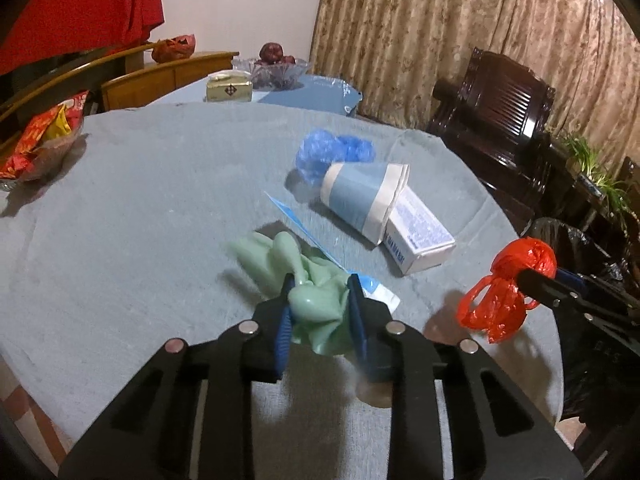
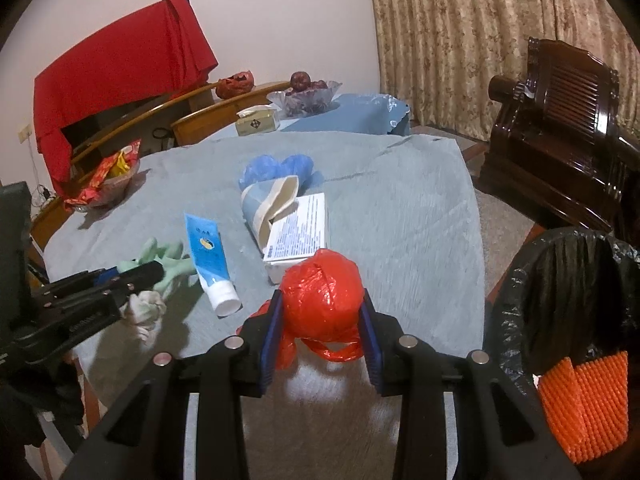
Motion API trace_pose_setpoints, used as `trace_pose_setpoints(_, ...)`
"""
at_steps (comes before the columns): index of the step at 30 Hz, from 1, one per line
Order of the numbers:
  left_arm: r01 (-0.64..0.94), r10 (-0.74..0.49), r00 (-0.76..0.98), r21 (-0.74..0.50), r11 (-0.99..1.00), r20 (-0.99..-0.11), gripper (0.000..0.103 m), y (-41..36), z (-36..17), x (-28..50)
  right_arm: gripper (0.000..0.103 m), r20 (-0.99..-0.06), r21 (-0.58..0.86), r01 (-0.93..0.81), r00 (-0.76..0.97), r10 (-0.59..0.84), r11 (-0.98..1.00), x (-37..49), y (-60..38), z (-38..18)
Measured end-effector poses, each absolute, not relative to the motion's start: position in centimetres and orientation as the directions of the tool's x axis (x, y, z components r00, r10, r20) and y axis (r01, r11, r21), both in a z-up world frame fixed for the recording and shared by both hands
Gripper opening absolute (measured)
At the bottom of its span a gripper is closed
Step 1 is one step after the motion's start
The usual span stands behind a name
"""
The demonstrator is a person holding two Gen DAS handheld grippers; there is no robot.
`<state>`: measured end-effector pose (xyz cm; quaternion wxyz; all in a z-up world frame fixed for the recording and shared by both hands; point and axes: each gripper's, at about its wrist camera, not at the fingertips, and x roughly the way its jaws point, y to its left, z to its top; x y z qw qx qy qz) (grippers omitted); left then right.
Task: Collect trash
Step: 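Grasp the pale green glove with the left gripper while the right gripper holds the red bag, then carry the glove and red bag over the bin and release both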
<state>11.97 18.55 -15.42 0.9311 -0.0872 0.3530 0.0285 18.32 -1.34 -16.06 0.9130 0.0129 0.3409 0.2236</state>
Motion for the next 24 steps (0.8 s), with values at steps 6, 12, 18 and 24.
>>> trace_pose_setpoints(6,-0.097,-0.008,0.785,-0.137,0.986,-0.619,0.021,18.3,-13.2,10.9,0.036,-0.595,0.179,-0.399,0.684,0.423,0.899,17.9,-2.0,-14.7)
trace_pose_setpoints(12,-0.067,-0.016,0.825,-0.126,0.99,-0.565,0.021,17.3,-10.5,10.1,0.036,-0.561,0.181,-0.4,0.708,0.429,0.898,17.3,-3.0,-12.9)
trace_pose_setpoints(18,-0.032,-0.04,0.841,-0.122,0.992,-0.54,0.021,15.6,-8.7,10.1,0.036,-0.533,0.177,-0.392,0.733,0.423,0.903,16.8,-4.1,-11.1)
trace_pose_setpoints(24,0.016,-0.078,0.844,-0.121,0.993,-0.531,0.021,13.3,-8.0,10.6,0.036,-0.511,0.174,-0.365,0.761,0.401,0.915,16.2,-6.0,-9.8)
